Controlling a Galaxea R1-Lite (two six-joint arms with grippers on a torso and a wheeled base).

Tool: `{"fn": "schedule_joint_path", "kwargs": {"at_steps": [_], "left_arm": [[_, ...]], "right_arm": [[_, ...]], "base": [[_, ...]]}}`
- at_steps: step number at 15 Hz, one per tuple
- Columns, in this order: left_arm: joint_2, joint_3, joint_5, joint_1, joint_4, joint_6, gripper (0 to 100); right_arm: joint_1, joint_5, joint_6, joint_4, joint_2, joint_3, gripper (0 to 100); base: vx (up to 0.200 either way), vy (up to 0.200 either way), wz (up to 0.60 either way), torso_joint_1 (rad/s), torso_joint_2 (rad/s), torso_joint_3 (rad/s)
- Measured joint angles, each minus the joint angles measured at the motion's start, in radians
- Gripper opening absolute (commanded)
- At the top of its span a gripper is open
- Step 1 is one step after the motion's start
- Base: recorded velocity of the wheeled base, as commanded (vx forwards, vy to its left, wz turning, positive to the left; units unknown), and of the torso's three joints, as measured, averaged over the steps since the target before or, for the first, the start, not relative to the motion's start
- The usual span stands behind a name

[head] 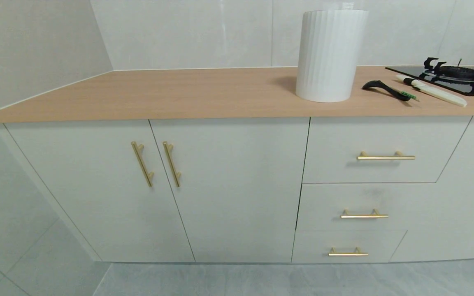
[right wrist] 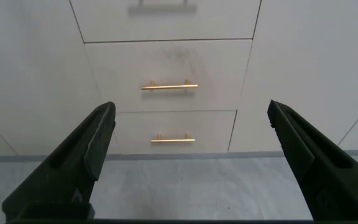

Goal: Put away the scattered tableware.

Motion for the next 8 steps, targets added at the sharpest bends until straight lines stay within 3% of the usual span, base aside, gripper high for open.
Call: {"fn": "schedule_joint_path", "kwargs": {"at_steps": [4, 8], "left_arm": [[0.000, 0.000, 0.001, 0.000, -0.001, -0.004, 100], [0.000, -0.002, 0.006, 0.000, -0.004, -0.034, 100]], "right_arm": [[0.000, 0.000, 0.000, 0.000, 0.000, 0.000, 100], [0.000, 0.000, -0.001, 0.000, 0.000, 0.000, 100]], "base": [[0.000, 0.000, 0.00, 0.000, 0.00, 0.000], [0.000, 0.000, 0.00, 0.000, 0.00, 0.000]]}}
